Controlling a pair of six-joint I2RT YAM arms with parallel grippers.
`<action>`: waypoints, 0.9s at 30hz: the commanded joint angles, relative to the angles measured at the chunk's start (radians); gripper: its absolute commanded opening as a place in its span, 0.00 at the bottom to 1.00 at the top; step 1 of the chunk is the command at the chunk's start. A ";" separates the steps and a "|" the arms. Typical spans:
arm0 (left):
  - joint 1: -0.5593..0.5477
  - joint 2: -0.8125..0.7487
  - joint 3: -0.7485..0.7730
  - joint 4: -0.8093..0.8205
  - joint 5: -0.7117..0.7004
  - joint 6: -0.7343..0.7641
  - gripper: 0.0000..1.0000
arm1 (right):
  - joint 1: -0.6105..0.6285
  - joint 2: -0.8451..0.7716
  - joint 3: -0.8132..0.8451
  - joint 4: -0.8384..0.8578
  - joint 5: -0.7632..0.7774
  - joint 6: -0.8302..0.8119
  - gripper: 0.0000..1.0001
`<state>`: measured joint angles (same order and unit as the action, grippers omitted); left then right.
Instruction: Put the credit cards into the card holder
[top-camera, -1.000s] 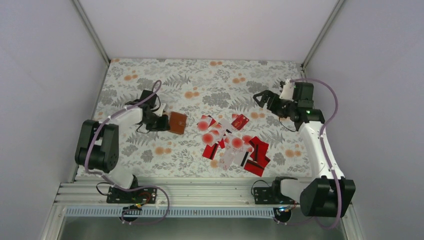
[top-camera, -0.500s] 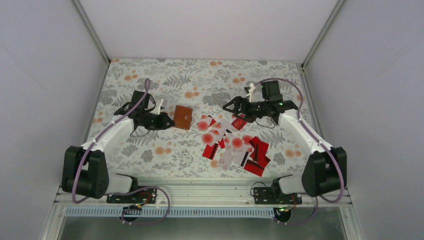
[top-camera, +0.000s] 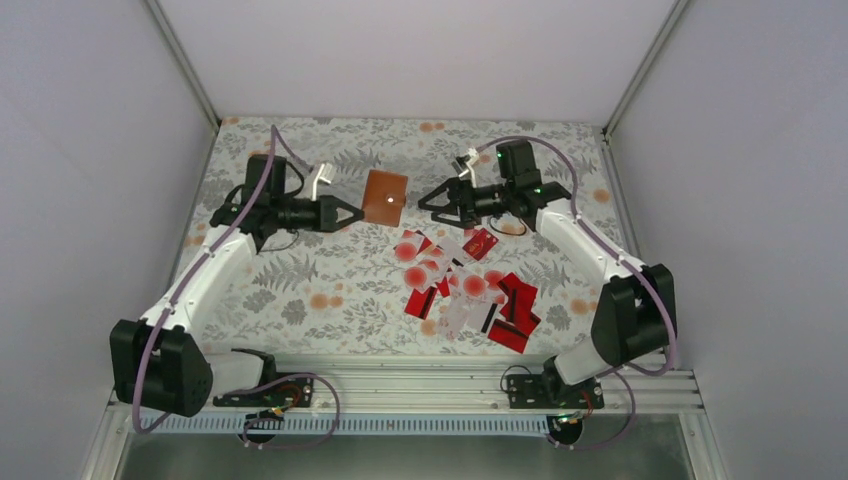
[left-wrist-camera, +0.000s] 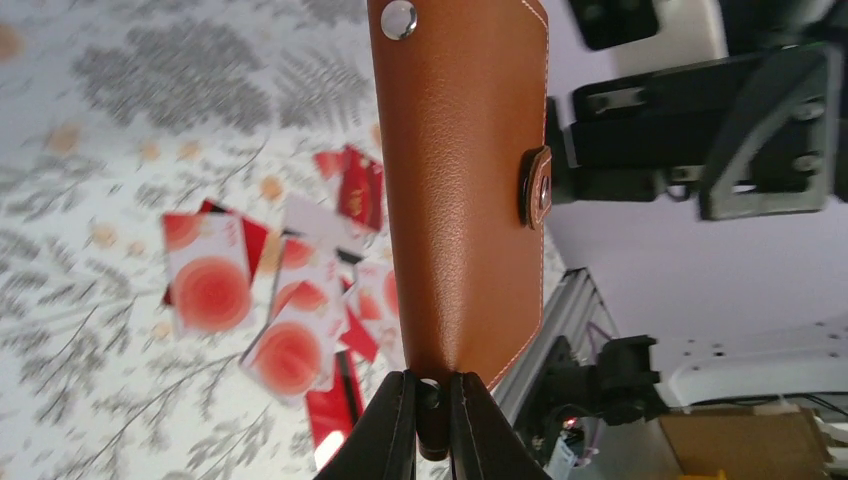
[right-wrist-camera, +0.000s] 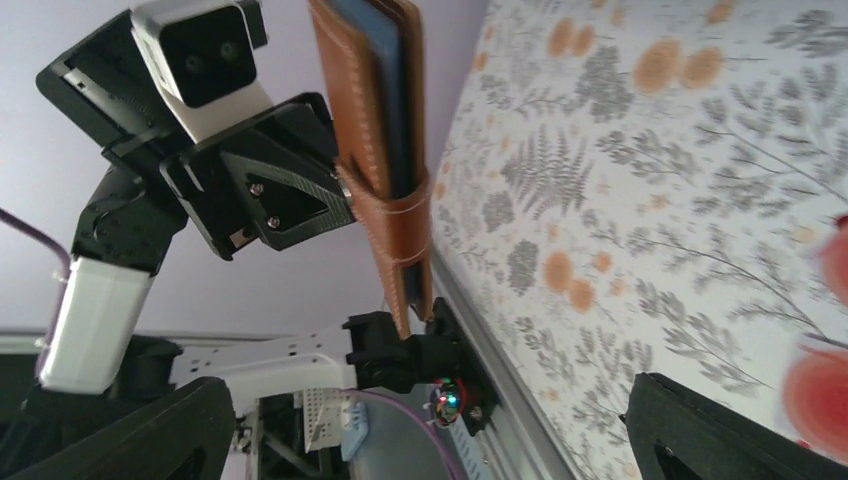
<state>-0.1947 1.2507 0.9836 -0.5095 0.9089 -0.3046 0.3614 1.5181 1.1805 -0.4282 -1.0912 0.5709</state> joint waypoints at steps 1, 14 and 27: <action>-0.012 -0.029 0.088 0.037 0.123 -0.031 0.02 | 0.043 0.028 0.069 0.092 -0.089 0.071 0.99; -0.040 -0.034 0.151 0.052 0.174 -0.051 0.02 | 0.126 0.181 0.319 0.229 -0.069 0.222 0.60; -0.042 -0.038 0.216 -0.002 0.134 -0.028 0.52 | 0.126 0.197 0.412 0.149 -0.128 0.160 0.04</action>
<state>-0.2325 1.2274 1.1503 -0.4976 1.0397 -0.3481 0.4793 1.7142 1.5478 -0.2337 -1.1816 0.7734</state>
